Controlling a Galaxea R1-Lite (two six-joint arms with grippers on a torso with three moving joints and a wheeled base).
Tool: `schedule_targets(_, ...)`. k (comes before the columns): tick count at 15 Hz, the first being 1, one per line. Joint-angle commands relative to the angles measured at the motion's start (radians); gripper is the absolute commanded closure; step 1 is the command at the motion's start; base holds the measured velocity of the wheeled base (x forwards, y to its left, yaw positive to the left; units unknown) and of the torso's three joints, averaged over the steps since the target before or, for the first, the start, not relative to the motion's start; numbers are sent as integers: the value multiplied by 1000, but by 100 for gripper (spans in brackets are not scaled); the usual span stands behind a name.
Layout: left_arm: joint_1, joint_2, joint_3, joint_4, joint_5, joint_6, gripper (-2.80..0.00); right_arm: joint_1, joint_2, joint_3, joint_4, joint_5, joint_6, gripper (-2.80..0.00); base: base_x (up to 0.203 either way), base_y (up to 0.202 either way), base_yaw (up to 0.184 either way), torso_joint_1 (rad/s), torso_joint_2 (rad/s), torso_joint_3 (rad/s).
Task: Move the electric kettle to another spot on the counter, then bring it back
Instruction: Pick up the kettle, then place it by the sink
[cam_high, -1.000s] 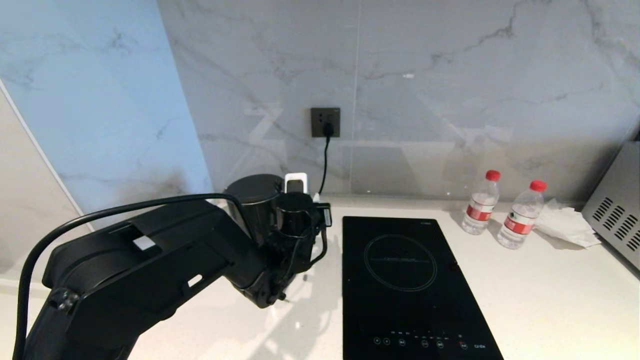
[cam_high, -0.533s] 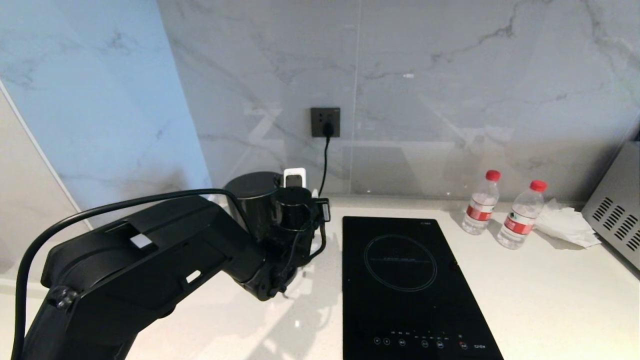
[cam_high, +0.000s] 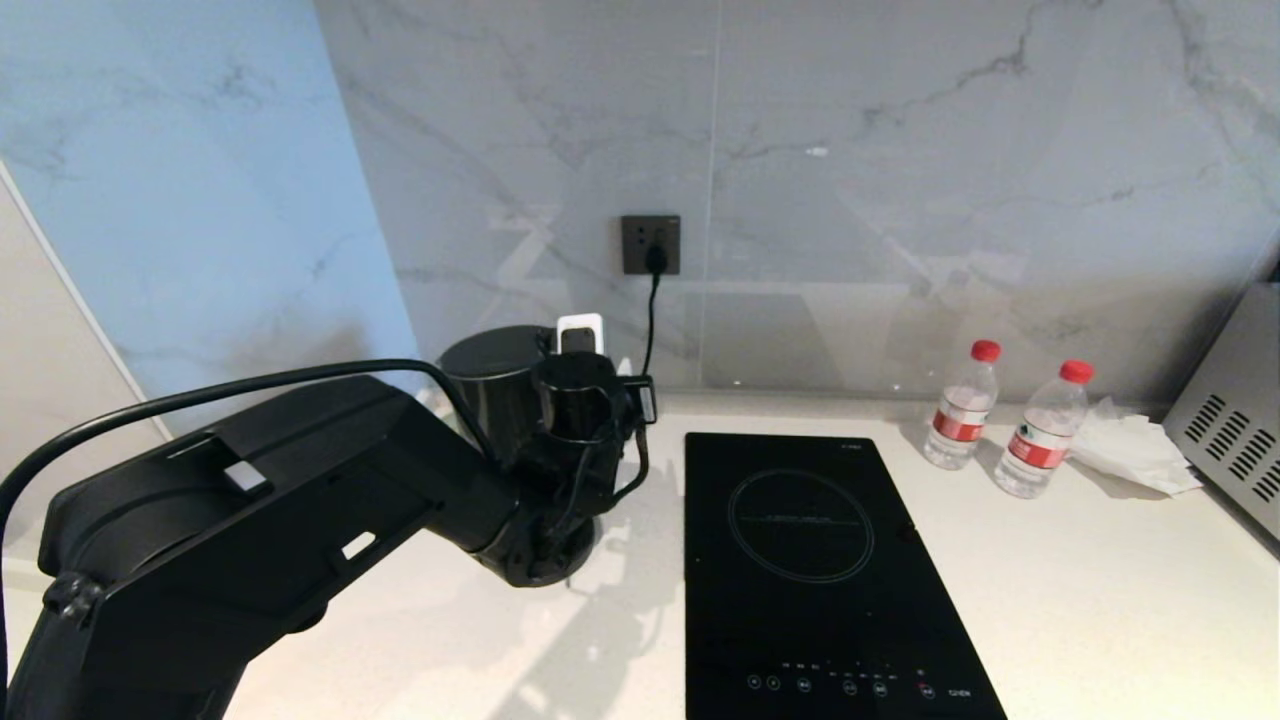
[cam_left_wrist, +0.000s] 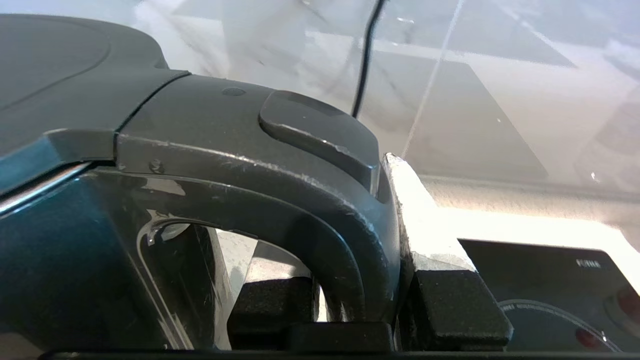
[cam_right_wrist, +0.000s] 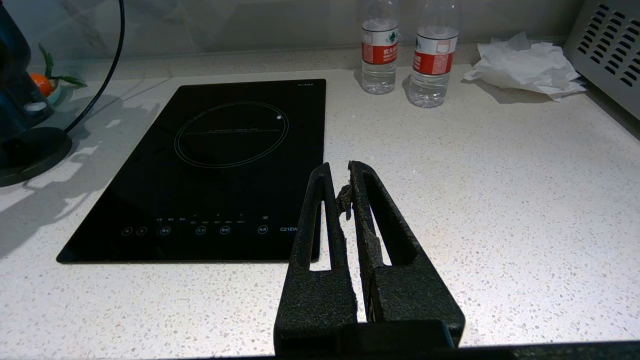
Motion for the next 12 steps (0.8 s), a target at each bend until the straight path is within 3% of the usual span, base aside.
schedule_targets(1,15,-28,10,-6,3,-1,0,0,-2,0,0,0,0,0,0,0,0,0,0,0)
schedule_targets(12,58,-168,225,-44,-14,-7,0,0,-2,0,0,0,0,0,0,0,0,0,0,0)
